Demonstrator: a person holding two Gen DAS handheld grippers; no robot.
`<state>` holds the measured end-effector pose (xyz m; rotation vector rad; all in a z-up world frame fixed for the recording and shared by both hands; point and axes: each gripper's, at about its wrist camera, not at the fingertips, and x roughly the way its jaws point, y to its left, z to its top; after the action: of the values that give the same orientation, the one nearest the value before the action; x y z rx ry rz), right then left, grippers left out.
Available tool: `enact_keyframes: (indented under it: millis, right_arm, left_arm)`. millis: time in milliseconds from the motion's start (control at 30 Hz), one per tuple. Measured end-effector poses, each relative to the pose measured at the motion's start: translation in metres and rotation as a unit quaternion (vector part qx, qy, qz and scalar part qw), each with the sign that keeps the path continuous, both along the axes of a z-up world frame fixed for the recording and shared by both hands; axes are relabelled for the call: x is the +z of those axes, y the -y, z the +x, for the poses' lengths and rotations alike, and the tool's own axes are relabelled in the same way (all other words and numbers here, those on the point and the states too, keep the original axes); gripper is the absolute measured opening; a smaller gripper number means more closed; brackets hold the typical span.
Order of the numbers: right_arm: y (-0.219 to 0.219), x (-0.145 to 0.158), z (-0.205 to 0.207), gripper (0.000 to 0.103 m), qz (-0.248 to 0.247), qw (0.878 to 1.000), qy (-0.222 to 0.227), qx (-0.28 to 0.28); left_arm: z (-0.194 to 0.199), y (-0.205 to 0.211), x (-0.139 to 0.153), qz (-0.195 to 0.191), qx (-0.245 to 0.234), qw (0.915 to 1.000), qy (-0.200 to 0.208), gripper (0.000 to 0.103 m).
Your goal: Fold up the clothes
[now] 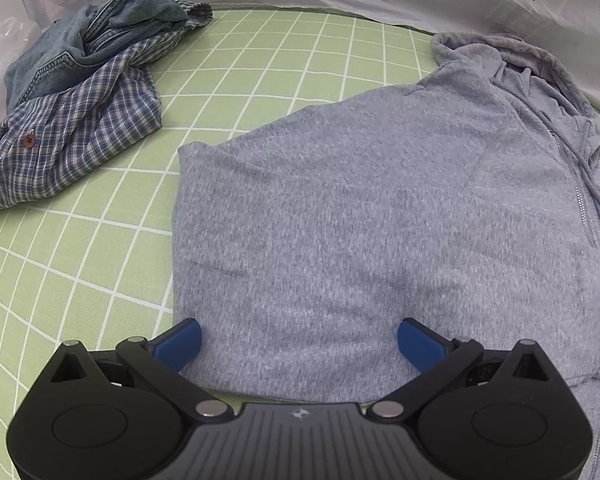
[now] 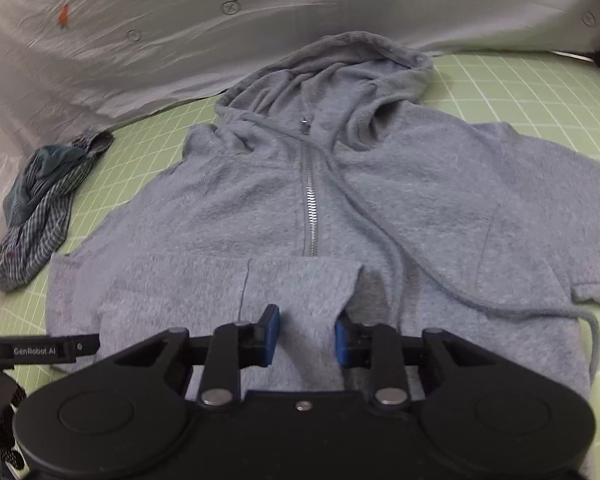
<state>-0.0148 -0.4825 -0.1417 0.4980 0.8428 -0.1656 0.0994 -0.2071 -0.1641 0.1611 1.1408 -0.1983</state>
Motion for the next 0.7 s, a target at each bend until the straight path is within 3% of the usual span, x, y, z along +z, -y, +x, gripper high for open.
enact_keyframes:
  millis: [67,167,300,500,700]
  right_arm:
    - [0.0,0.005,0.0,0.006,0.003,1.0,0.009,0.007]
    - [0.001,0.012,0.0,0.006,0.008,1.0,0.023,0.017]
    - [0.011,0.045,-0.003,0.006,0.008,0.997,0.081,0.003]
    - [0.053,0.078,-0.011,0.006,0.031,0.986,0.146,-0.076]
    - [0.095,0.089,-0.024,0.006,0.005,0.977,0.161,-0.142]
  left_arm:
    - [0.002,0.001,0.0,0.001,-0.003,1.0,-0.001,0.103]
    - [0.004,0.002,0.004,0.002,-0.004,1.0,0.001,0.103]
    - [0.008,0.009,0.019,-0.007,-0.016,0.9995,0.026,0.103]
    - [0.015,0.032,0.038,-0.022,-0.047,0.9968,0.061,0.103]
    - [0.016,0.056,0.041,-0.016,-0.079,0.9938,0.076,0.103]
